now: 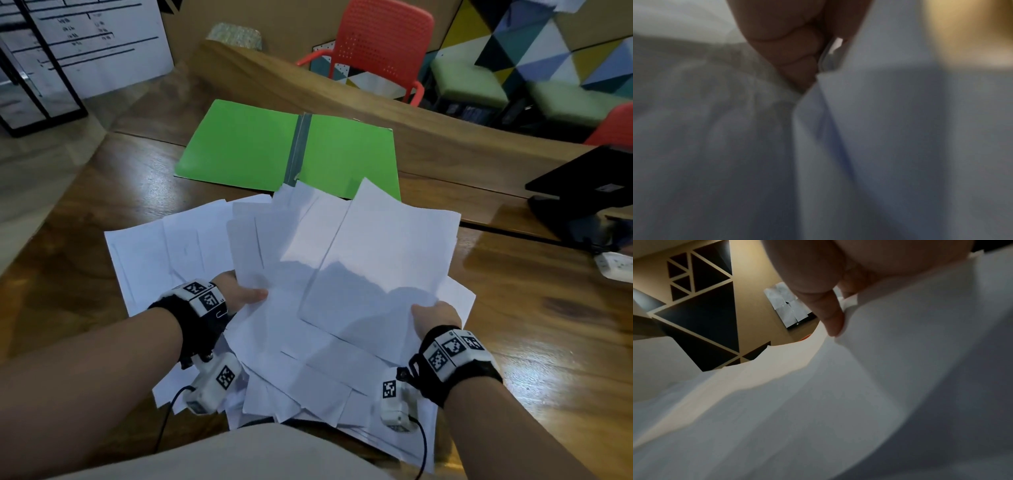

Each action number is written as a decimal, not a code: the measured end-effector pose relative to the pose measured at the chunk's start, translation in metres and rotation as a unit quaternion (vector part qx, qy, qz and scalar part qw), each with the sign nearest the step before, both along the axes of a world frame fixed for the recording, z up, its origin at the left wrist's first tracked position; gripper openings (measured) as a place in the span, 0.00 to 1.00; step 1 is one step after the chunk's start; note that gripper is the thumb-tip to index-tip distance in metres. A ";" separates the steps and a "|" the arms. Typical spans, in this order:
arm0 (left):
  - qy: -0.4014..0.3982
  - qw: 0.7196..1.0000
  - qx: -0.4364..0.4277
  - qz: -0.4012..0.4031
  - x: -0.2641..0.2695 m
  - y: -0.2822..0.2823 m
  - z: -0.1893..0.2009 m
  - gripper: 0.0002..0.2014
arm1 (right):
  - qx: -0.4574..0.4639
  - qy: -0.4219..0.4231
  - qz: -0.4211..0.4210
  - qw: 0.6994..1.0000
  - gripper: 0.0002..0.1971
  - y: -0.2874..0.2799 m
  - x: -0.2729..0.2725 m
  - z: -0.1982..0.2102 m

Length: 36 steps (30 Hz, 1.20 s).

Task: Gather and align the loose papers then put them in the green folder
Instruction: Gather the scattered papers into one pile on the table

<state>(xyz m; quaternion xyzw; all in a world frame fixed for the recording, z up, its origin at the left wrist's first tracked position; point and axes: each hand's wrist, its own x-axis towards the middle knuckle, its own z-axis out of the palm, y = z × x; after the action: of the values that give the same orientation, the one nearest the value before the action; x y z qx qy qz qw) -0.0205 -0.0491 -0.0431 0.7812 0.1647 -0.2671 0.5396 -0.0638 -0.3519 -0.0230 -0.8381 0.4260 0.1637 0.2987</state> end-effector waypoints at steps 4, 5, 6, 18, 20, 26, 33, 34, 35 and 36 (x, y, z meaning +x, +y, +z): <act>0.024 0.999 -0.011 -0.029 0.005 0.001 -0.006 0.30 | 0.027 0.011 -0.003 1.000 0.18 0.008 -0.006 -0.007; 0.018 0.998 -0.004 -0.058 0.006 0.000 -0.007 0.41 | 0.031 0.013 -0.008 0.999 0.17 0.009 -0.006 -0.008; 0.009 0.996 -0.006 -0.085 0.007 -0.003 -0.007 0.50 | 0.037 0.012 -0.016 0.999 0.17 0.011 -0.006 -0.009; 0.047 0.995 -0.079 0.027 0.006 -0.009 0.014 0.17 | 0.105 -0.001 -0.089 0.991 0.31 0.009 -0.011 -0.014; 0.068 0.993 -0.094 0.011 0.007 -0.008 0.016 0.16 | 0.093 -0.025 -0.047 0.994 0.17 0.005 -0.009 -0.014; 0.080 0.995 -0.046 -0.032 0.009 -0.019 0.004 0.47 | 0.073 -0.164 0.035 0.983 0.12 0.011 0.008 -0.005; 0.057 0.998 0.025 -0.015 0.005 -0.034 0.008 0.26 | 0.106 -0.158 0.033 0.981 0.09 0.013 0.017 -0.007; 0.063 0.998 0.020 -0.007 0.008 -0.030 0.007 0.27 | 0.077 -0.139 0.001 0.987 0.14 0.005 0.016 -0.006; 0.063 0.998 0.018 0.003 0.011 -0.026 0.005 0.28 | 0.045 -0.115 -0.037 0.992 0.19 -0.005 0.014 -0.006; 0.062 0.998 0.012 0.018 0.015 -0.022 0.002 0.30 | 0.025 -0.091 -0.078 0.992 0.23 -0.014 0.010 -0.005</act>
<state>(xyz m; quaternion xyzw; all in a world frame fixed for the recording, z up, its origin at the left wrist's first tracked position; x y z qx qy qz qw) -0.0057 -0.0706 -0.0412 0.7666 0.2145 -0.3033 0.5238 -0.0534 -0.3660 -0.0280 -0.8063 0.4565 0.0732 0.3689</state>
